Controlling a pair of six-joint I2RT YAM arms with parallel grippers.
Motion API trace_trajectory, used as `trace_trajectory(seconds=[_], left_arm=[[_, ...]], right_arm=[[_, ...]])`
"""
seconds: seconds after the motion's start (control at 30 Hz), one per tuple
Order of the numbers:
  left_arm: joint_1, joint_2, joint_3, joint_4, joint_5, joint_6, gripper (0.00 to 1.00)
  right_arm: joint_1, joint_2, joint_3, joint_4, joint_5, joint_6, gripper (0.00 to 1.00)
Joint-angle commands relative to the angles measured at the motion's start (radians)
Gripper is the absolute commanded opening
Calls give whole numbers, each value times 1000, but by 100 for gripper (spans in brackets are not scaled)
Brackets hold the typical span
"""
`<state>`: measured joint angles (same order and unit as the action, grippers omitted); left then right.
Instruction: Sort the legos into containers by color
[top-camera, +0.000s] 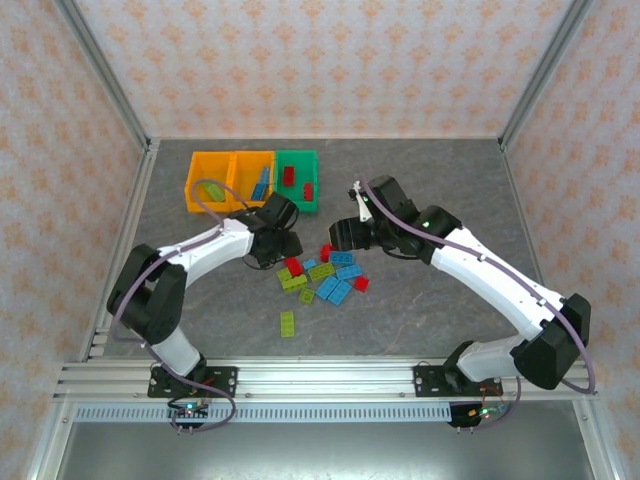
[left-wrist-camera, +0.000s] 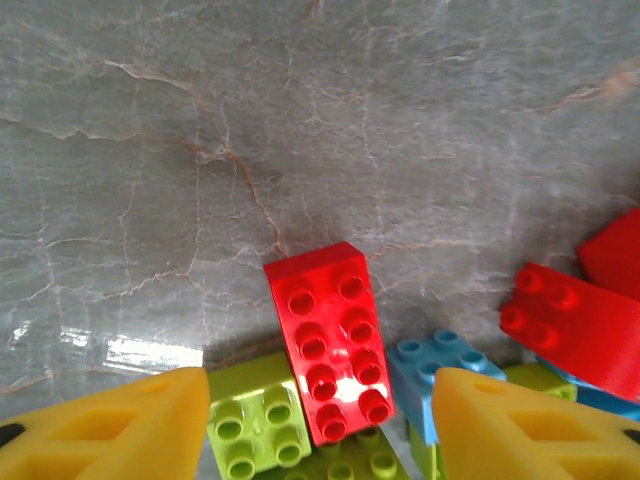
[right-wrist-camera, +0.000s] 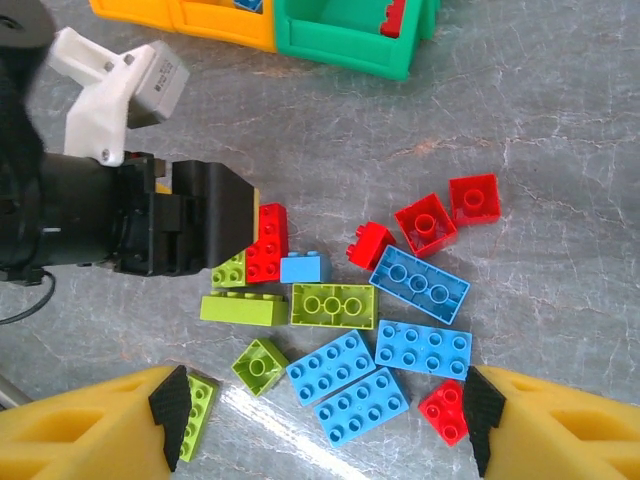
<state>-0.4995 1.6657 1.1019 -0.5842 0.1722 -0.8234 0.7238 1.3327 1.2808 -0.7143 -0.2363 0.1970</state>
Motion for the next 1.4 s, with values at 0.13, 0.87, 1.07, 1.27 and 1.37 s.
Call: trace_trajectory(seconds=[0.13,0.87,1.07,1.27,1.37], left_arm=[[0,92,59,36,8,-6,67],[-1,-16,137,20,-165,150,20],[17,92,373,81,-471,366,18],[107,358,663,160,-399,433,19],[129,477,837,118,-376,460,24]], right_arm=[[3,-27,4,-20,49,34,74],[3,-46,20,-31,65,68,75],[3,-74,2,-24,89,85,75],[3,-96,2,-40,119,92,75],[3,-116,-6,-39,129,97,75]])
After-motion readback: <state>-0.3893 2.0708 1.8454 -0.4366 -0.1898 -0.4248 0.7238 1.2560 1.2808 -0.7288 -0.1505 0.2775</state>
